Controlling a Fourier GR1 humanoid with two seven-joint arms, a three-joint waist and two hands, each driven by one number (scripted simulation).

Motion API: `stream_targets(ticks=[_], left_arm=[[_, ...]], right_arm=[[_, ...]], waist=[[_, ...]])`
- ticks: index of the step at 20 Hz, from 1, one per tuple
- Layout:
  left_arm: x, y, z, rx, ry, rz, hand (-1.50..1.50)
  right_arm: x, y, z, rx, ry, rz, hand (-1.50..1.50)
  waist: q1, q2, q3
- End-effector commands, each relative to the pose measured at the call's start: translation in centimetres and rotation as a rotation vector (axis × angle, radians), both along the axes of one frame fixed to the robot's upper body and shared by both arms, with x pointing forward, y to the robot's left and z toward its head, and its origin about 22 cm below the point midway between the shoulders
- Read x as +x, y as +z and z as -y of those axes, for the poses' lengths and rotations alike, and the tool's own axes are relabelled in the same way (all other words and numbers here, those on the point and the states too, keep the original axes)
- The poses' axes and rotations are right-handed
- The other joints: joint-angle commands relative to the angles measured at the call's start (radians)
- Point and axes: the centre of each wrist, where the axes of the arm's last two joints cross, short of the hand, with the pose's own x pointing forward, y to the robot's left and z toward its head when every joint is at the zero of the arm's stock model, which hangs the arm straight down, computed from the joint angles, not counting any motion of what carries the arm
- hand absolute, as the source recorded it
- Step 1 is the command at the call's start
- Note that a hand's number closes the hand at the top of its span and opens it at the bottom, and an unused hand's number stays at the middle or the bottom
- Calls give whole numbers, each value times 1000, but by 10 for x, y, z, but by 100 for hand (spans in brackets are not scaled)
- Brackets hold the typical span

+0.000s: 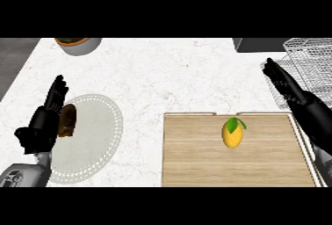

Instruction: Pick the lemon from the tray and place it in the tiered basket

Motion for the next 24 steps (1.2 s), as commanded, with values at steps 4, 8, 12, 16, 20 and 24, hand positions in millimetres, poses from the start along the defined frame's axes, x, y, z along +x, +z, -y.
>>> stream_targets(ticks=[4,8,12,16,20,24], left_arm=[[4,15,50,-36,-28,38,0],[5,2,52,-100,-35,-17,0],[0,8,78,-120,-85,-11,0],[8,10,81,-107,-55,-32,0],[-1,0,82,-122,-38,-66,0],[1,11,80,-119,-63,-40,0]], right_arm=[[24,44,0,178,-120,-65,150],[22,29,53,-14,-550,-70,150],[23,-9,23,455,-174,-404,-150],[-12,32,35,295,-8,-362,-150],[-31,93,30,-23,-31,-327,-150],[-37,127,19,-476,-74,-292,-150]], waist=[[-3,11,-34],[-45,21,-42],[-5,14,-32],[-26,10,-34],[-43,4,-37],[-20,4,-40]])
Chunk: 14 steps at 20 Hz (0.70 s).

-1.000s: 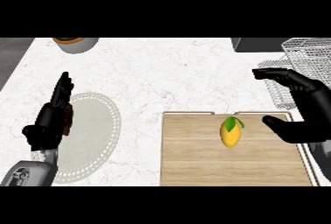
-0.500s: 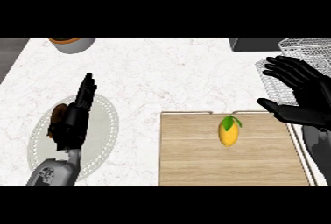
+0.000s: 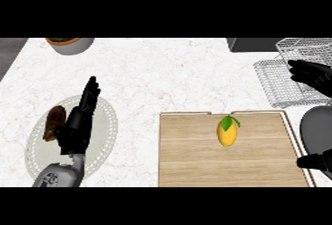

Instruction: Pick the lemon from the tray and place it in the tiered basket

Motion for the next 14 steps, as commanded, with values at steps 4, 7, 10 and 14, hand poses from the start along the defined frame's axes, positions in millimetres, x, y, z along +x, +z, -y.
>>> stream_targets(ticks=[4,7,10,14], left_arm=[[4,3,12,23,-34,2,0],[8,2,20,-3,-65,2,0],[6,5,17,7,-86,18,0],[15,0,22,12,-70,-1,0]], right_arm=[[-25,58,-37,-701,61,28,-150],[-39,62,-63,-892,75,27,-150],[-45,67,-84,-1027,42,5,-150],[-47,50,-118,-1096,50,-54,-150]], waist=[[37,7,-4],[52,12,-6],[84,14,-7],[76,18,-5]])
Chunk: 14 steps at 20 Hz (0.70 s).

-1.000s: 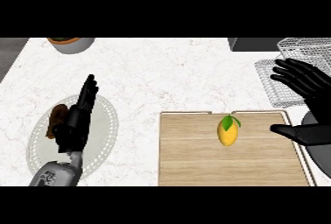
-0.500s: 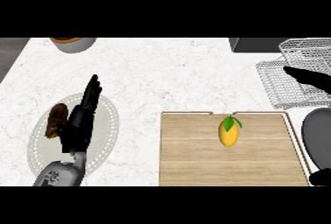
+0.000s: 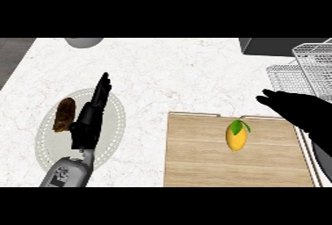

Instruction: Pick the lemon from the tray and place it in the tiered basket

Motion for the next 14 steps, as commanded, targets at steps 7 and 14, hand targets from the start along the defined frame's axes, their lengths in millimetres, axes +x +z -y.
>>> stream_targets(ticks=[7,14], left_arm=[[0,4,-4,-12,2,-10,0],[-1,-1,-10,-2,28,-11,0]], right_arm=[[23,-18,-79,-196,-27,-55,-150],[42,-27,-120,-271,-41,-123,-150]], waist=[[4,-3,3],[-21,-7,3]])
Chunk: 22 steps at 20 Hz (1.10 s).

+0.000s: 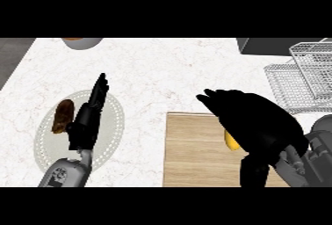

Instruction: Pick the lemon from the tray and place it in the tiered basket

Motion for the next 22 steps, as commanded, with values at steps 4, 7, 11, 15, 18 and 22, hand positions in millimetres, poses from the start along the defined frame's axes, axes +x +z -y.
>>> stream_targets(ticks=[4,7,11,15,18,22], left_arm=[[-9,0,-5,-8,23,-5,0],[-3,-1,-16,1,45,-6,0],[-2,1,-4,-9,37,-3,0],[-5,-2,-11,10,37,-15,0],[-7,-5,0,-9,37,-4,0],[-14,0,2,-6,21,-4,0]], right_arm=[[5,-26,-37,-243,-125,-62,-150],[6,-25,-36,-278,-128,-59,-150],[11,-16,-44,-315,-109,-37,-150],[9,-29,-31,-384,-114,-8,-150],[7,-25,-41,-404,-91,-7,-150],[8,-29,-37,-425,-41,-10,-150]], waist=[[-16,-6,2],[-33,-6,2],[-36,-6,3],[-42,-7,3],[-39,-7,3],[-35,-6,4]])
